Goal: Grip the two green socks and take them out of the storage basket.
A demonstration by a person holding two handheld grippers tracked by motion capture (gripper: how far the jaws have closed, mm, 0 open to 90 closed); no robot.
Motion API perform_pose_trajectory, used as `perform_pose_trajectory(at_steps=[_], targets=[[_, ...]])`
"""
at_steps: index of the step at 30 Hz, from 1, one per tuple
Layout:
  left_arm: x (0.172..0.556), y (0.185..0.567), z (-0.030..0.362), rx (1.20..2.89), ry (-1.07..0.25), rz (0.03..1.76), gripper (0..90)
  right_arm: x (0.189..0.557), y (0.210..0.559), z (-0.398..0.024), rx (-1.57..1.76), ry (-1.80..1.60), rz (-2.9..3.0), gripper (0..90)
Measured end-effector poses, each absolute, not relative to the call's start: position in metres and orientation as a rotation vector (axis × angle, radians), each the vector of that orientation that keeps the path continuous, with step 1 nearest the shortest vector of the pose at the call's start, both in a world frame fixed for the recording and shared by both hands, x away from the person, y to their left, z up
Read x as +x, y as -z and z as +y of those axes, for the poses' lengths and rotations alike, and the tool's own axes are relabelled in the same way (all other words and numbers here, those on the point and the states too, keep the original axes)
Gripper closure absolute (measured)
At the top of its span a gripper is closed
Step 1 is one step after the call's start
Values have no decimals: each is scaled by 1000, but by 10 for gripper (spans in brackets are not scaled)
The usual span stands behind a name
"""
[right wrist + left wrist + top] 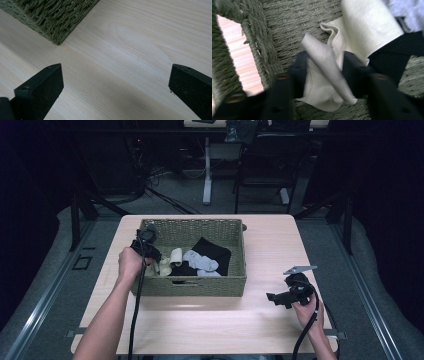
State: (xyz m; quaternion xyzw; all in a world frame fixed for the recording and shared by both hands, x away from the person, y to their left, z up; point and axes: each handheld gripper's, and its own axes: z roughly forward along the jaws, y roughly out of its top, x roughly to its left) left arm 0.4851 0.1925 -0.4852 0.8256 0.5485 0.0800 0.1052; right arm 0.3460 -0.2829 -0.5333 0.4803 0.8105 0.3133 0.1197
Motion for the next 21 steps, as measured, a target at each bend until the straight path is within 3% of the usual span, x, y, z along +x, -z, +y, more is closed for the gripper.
perform_pose_trajectory(at_steps=[4,21], targets=[[483,485,190,2447,-235,1585,854,346,533,-285,1413,-918,2368,0],[466,435,201,2368,-235,1423,863,347,535,-283,1423,-904,2377,0]])
